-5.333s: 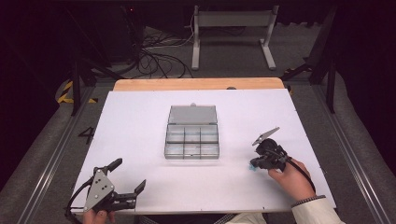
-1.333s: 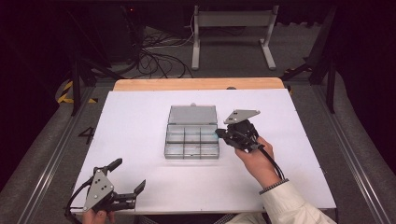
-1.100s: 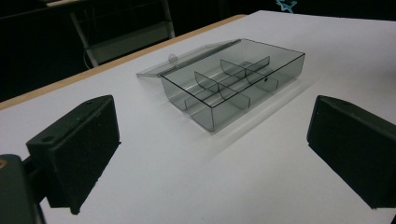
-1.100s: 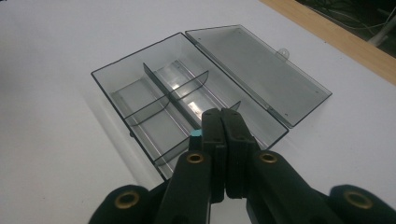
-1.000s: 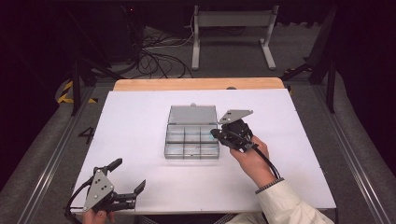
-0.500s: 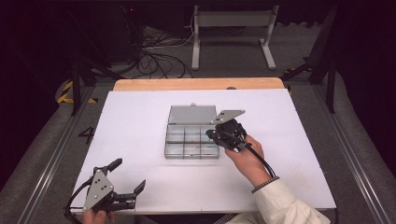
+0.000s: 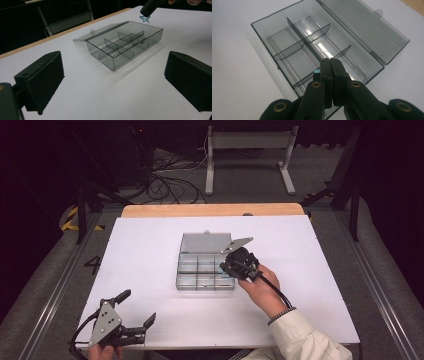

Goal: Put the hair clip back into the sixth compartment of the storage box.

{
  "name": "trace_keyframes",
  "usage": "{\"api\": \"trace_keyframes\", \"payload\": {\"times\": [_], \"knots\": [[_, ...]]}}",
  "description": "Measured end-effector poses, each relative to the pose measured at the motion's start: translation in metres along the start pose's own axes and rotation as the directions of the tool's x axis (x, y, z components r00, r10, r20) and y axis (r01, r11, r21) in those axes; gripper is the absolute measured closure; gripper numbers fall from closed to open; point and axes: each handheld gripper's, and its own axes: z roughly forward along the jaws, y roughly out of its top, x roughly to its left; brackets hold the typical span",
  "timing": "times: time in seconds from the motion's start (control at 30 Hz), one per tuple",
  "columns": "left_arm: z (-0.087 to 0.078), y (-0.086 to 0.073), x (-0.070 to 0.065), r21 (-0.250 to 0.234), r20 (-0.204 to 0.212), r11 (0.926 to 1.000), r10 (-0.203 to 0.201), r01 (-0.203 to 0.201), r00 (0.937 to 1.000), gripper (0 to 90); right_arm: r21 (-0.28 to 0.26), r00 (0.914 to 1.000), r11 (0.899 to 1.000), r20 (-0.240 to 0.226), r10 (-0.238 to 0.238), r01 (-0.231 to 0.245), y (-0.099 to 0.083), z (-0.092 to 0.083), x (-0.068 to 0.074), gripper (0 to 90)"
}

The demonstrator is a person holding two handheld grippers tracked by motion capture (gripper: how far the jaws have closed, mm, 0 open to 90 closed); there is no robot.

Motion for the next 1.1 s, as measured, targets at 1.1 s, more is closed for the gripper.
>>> {"api": "trace_keyframes", "payload": {"times": [1.1], "knots": [[0.001, 0.000, 0.001, 0.009, 0.003, 0.9999, 0.007, -0.007, 1.0000, 3.0, 0.152, 0.9995, 0.988, -0.018, -0.027, 0.029, -0.004, 0.033, 0.001, 89.5]]}}
